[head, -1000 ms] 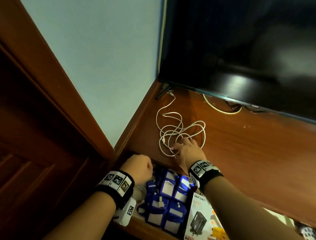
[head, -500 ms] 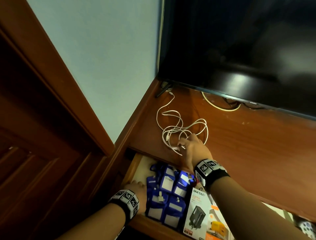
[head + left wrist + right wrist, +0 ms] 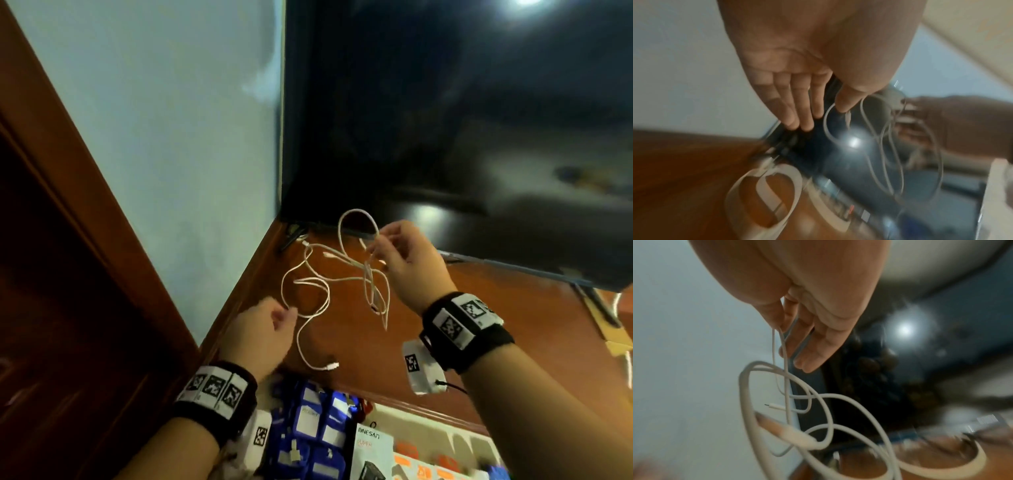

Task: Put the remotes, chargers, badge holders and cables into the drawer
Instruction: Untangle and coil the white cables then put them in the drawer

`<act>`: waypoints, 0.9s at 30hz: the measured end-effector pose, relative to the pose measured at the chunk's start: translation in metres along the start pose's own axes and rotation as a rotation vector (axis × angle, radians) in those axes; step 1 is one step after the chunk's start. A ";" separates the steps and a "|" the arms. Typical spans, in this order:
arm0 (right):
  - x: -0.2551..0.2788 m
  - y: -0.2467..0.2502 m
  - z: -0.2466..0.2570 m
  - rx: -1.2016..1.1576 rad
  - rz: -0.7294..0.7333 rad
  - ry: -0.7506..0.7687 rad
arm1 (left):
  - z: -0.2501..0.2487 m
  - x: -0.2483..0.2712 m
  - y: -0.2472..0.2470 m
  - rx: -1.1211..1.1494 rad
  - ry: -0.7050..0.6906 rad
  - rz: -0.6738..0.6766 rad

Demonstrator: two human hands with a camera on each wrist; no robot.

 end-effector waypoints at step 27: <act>-0.026 0.224 0.068 -0.141 -0.692 -0.068 | -0.135 -0.099 0.037 0.181 -0.127 0.032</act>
Point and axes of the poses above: each hand's wrist, its own x-axis away from the middle knuckle, its own y-axis out of the back of the hand, z = x × y, the point moved 1 cm from there along -x, towards the middle knuckle, and after that the axes turned 13 degrees about -z, right-handed, at the moved point
